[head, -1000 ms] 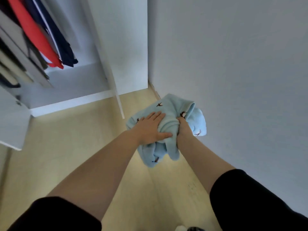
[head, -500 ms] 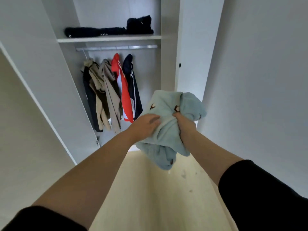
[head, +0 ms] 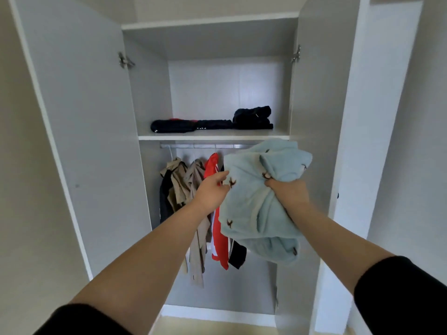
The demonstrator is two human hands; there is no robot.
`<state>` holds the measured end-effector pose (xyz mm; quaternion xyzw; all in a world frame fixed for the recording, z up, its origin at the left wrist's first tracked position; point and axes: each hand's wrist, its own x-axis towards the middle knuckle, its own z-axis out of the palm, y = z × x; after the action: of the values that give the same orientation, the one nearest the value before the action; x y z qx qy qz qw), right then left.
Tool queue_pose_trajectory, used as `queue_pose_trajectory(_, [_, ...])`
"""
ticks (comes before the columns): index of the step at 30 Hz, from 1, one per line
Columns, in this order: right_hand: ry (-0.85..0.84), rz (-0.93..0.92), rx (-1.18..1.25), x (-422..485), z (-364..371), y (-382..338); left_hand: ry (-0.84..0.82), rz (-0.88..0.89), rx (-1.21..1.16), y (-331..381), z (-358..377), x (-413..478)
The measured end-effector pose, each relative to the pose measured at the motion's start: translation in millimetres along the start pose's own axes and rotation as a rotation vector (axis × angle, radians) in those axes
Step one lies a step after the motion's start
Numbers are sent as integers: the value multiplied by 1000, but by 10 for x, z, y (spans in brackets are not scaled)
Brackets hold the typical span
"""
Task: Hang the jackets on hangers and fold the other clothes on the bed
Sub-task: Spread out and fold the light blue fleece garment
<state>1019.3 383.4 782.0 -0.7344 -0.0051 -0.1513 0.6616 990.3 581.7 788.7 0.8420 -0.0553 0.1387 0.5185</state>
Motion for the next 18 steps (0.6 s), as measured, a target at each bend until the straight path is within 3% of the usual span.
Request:
queue_pose_trajectory(6, [11, 160, 214, 1294, 707, -92, -11, 1, 101, -176, -275, 1303])
queue_pose_trajectory(11, [8, 202, 289, 2098, 1265, -238, 20, 139, 298, -412, -505, 2156])
queue_pose_trajectory(14, [109, 34, 267, 2534, 1571, -487, 54, 190, 298, -551, -696, 2722])
queue_pose_trajectory(18, [320, -420, 123, 3086, 1966, -1040, -2, 238, 276, -854, -998, 3460])
